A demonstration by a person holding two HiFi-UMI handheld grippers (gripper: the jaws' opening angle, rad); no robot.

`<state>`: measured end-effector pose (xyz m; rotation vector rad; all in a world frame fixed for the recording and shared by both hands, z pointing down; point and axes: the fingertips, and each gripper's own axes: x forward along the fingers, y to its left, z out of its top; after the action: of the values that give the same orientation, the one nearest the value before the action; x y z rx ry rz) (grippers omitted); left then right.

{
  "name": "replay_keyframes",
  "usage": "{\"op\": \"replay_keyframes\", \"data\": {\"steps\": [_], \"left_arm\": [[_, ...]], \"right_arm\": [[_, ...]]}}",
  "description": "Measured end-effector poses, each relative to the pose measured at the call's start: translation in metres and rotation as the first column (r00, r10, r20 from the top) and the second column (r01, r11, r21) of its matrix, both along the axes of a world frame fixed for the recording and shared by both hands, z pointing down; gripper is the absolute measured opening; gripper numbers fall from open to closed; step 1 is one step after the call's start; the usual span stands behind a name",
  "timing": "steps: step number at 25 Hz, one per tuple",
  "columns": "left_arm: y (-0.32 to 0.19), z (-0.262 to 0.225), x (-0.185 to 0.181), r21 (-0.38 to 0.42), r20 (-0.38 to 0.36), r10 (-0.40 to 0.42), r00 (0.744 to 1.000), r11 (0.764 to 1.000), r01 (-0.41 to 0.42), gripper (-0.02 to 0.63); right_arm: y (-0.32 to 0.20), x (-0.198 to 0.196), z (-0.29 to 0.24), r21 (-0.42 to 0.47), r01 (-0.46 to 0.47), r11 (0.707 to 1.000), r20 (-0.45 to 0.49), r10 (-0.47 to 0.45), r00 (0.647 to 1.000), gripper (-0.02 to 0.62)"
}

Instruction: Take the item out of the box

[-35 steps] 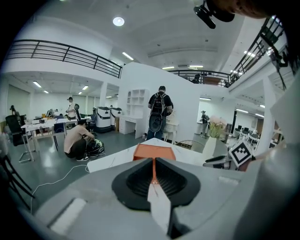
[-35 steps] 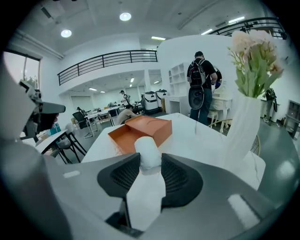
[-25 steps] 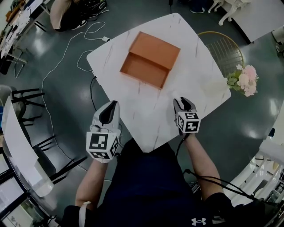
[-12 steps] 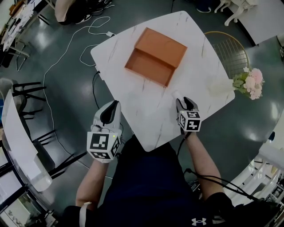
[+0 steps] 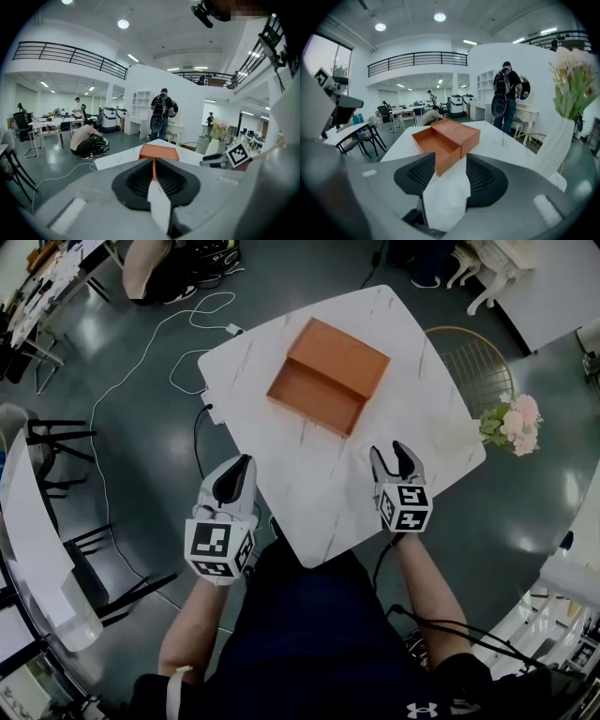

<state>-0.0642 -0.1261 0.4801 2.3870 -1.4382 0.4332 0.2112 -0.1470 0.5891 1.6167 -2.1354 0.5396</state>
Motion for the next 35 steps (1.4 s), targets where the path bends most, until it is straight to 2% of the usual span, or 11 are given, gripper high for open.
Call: {"op": "replay_keyframes", "data": {"steps": [7, 16, 21, 28, 35], "left_arm": [[-0.01, -0.034, -0.005, 0.087, -0.014, -0.013, 1.0, 0.996, 0.015, 0.02], [-0.014, -0.092, -0.011, 0.208, -0.039, -0.025, 0.999, 0.978, 0.032, 0.02], [-0.007, -0.121, -0.006, 0.265, -0.054, -0.003, 0.999, 0.964, 0.017, 0.02], [0.001, -0.148, 0.001, 0.327, -0.063, 0.022, 0.998, 0.945, 0.0, 0.02], [0.009, -0.162, 0.009, 0.352, -0.076, 0.043, 0.996, 0.936, -0.014, 0.02]], "right_arm": [[-0.011, -0.038, -0.097, 0.196, 0.083, 0.977, 0.047, -0.094, 0.995, 0.142], [-0.006, -0.087, -0.197, 0.368, 0.17, 0.914, 0.087, -0.216, 0.973, 0.107], [-0.001, -0.104, -0.238, 0.43, 0.169, 0.887, 0.138, -0.249, 0.959, 0.078], [0.009, -0.119, -0.279, 0.526, 0.191, 0.829, 0.109, -0.288, 0.951, 0.049], [0.02, -0.113, -0.298, 0.559, 0.143, 0.817, 0.156, -0.273, 0.949, 0.003]]}}
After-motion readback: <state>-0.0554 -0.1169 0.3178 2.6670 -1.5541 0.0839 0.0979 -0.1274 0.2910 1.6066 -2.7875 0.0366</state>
